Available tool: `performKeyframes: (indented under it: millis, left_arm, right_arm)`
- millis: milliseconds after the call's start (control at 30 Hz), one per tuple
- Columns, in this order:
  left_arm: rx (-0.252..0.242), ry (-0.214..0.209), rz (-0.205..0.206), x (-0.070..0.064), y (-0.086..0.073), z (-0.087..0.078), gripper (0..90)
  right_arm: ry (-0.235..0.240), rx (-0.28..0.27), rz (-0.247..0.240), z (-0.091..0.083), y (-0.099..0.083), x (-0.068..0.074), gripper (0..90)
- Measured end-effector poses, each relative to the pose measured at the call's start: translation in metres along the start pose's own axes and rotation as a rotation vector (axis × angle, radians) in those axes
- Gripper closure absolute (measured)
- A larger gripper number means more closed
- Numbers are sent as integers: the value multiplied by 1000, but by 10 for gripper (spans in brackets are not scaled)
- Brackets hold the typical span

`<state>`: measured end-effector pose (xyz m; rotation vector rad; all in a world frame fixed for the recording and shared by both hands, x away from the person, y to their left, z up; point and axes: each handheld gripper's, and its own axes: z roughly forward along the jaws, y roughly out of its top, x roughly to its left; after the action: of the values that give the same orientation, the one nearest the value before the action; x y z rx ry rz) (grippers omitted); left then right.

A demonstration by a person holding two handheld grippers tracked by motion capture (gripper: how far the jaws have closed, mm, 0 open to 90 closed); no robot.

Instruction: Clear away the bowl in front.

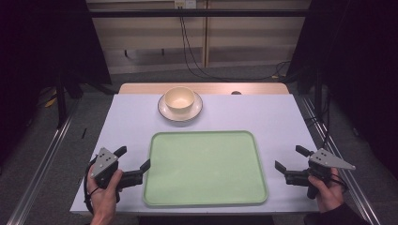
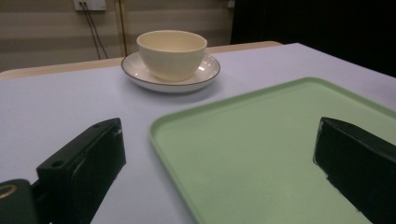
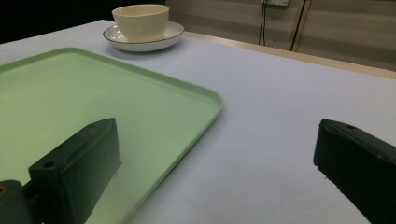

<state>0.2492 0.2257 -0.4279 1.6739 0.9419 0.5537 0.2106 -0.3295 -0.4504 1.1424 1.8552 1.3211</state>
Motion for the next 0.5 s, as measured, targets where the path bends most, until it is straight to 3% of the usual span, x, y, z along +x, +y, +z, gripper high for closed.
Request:
performKeyframes:
  millis: [167, 267, 500]
  left_arm:
    - [28, -31, 38, -4, 4, 17, 22]
    - [45, -28, 49, -2, 6, 26, 22]
    - [39, -20, 40, 7, 12, 39, 31]
  right_arm:
    - [-2, 0, -4, 0, 0, 1, 3]
    - [-3, 1, -11, 1, 0, 0, 3]
    - [19, 11, -14, 1, -1, 2, 4]
